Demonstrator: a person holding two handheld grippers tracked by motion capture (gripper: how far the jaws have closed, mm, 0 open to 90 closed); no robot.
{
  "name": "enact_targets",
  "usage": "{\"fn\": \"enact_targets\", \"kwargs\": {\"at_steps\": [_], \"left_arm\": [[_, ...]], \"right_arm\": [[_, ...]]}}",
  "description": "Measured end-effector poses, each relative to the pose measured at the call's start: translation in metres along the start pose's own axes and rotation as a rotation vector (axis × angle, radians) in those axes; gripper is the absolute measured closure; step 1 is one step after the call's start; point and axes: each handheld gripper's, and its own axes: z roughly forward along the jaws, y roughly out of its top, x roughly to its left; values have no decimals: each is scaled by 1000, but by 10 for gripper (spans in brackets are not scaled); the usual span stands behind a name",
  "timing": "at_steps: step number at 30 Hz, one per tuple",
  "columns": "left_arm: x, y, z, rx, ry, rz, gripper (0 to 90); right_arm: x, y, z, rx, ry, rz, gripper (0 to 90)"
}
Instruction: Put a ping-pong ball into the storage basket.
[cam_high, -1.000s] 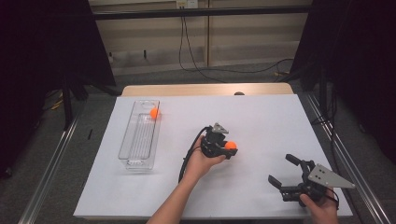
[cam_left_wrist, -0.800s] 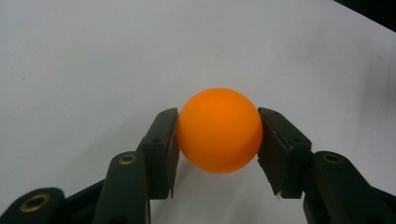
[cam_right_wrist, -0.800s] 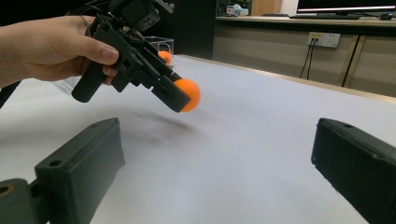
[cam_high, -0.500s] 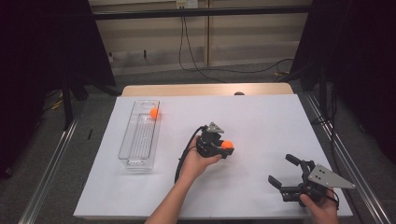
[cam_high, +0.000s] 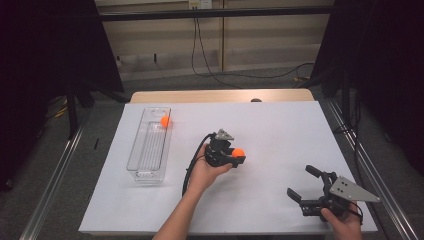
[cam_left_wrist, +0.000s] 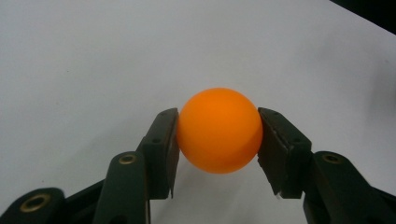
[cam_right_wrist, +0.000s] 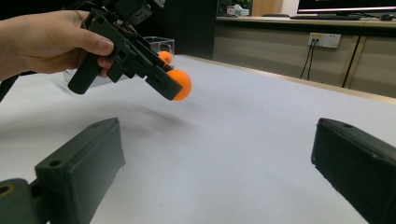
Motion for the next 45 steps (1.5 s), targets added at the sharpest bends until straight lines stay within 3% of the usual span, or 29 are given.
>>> {"fn": "enact_targets", "kwargs": {"at_steps": [45], "left_arm": [[16,-3,-30,-24,56,-28,509]], "right_arm": [[0,0,1,5,-5,-7,21]]}}
